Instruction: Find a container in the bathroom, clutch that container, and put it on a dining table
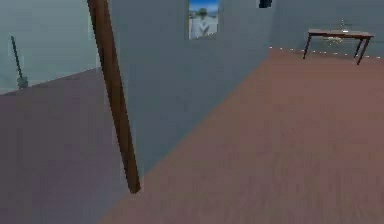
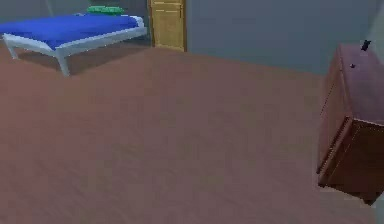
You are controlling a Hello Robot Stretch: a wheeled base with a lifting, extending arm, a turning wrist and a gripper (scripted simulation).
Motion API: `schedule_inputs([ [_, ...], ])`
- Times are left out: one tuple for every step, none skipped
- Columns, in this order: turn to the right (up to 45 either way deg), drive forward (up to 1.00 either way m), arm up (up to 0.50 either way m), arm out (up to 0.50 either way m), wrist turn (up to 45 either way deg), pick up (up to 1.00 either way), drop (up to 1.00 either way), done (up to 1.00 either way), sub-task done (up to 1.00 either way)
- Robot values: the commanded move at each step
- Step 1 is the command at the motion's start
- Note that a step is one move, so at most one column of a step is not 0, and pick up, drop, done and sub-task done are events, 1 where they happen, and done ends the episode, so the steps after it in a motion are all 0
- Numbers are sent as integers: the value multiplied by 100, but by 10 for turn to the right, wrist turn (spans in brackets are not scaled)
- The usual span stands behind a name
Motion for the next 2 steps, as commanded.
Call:
schedule_inputs([
  [-360, 0, 0, 0, 0, 0, 0, 0, 0],
  [0, 100, 0, 0, 0, 0, 0, 0, 0],
])
